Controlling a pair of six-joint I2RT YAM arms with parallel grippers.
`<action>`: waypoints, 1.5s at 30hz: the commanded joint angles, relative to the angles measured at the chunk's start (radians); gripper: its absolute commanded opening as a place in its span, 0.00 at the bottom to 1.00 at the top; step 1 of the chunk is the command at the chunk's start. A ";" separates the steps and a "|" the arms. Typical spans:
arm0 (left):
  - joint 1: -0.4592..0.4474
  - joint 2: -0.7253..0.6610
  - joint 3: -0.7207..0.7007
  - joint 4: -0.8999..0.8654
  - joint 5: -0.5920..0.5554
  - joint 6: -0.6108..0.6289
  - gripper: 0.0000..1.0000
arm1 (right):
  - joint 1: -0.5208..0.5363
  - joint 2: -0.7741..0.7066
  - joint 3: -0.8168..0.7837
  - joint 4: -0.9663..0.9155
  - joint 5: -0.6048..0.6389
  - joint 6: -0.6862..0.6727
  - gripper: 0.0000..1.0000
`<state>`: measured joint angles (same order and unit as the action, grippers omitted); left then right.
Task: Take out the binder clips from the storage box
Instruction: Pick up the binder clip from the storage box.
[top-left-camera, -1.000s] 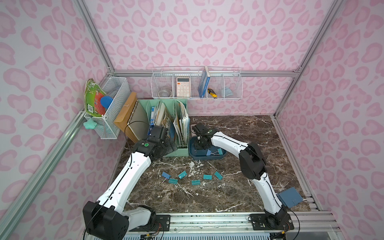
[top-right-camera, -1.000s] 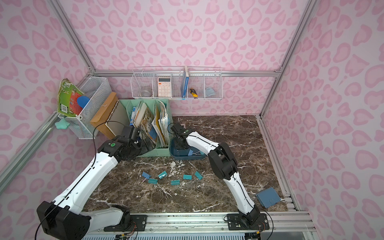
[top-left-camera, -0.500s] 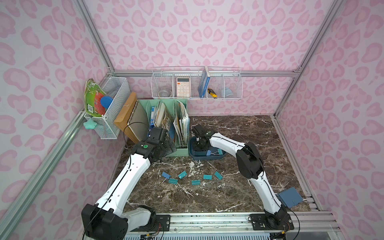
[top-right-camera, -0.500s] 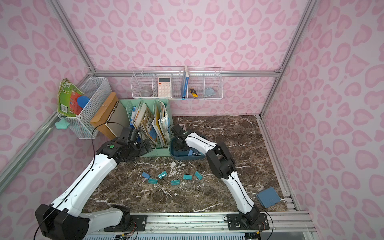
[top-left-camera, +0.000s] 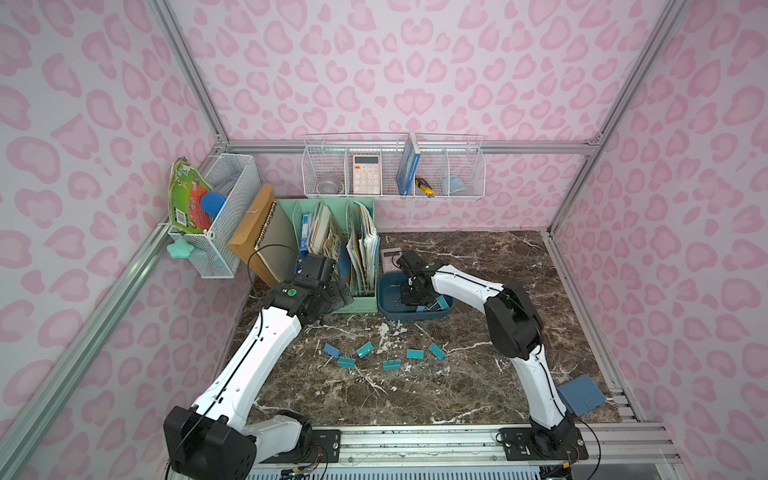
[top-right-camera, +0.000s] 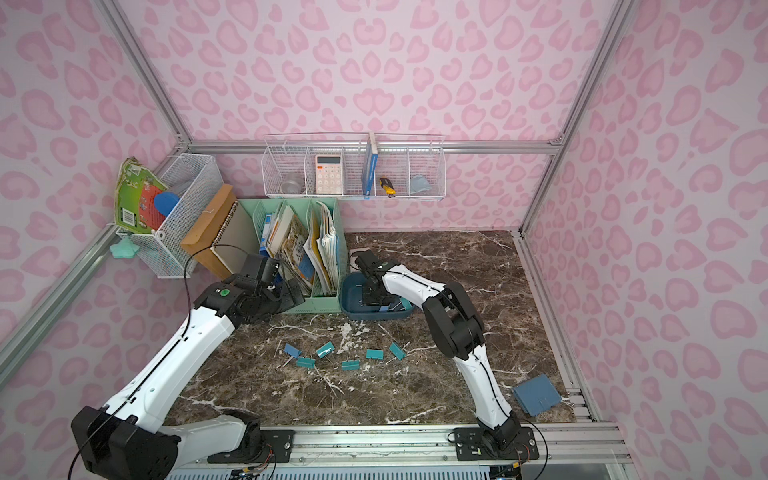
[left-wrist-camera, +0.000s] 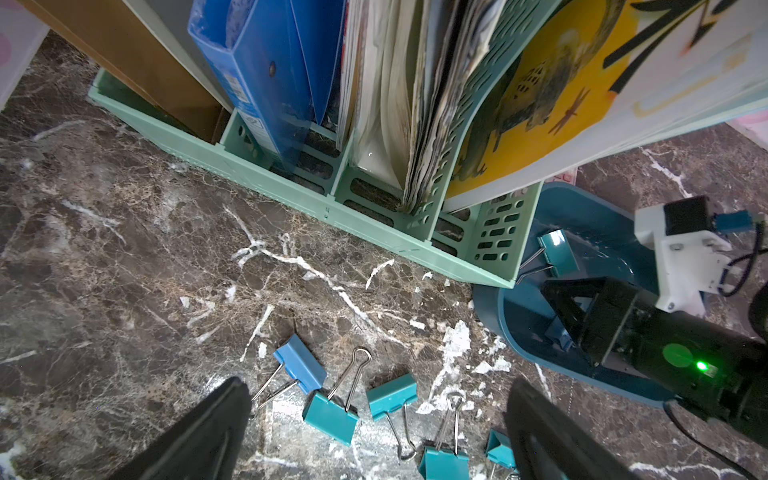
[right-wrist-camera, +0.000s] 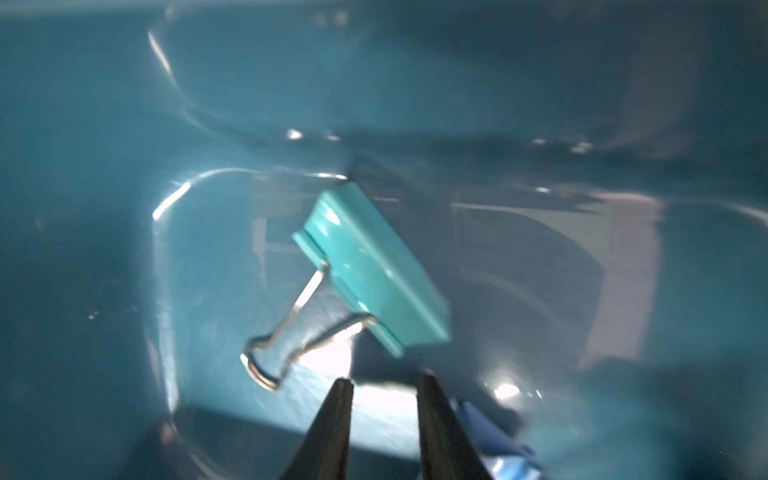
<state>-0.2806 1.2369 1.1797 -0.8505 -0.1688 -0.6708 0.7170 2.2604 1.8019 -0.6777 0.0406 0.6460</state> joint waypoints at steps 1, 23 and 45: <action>0.001 0.006 0.003 0.002 0.002 0.008 0.99 | -0.015 -0.001 0.003 -0.003 0.027 -0.031 0.34; 0.001 -0.035 -0.010 -0.017 -0.002 0.037 0.99 | 0.047 0.173 0.301 -0.114 -0.005 0.081 0.32; 0.001 -0.074 -0.051 -0.021 0.012 0.020 1.00 | 0.040 0.290 0.406 -0.220 0.122 0.061 0.07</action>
<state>-0.2806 1.1648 1.1305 -0.8730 -0.1635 -0.6491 0.7490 2.5187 2.2101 -0.8417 0.1242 0.7303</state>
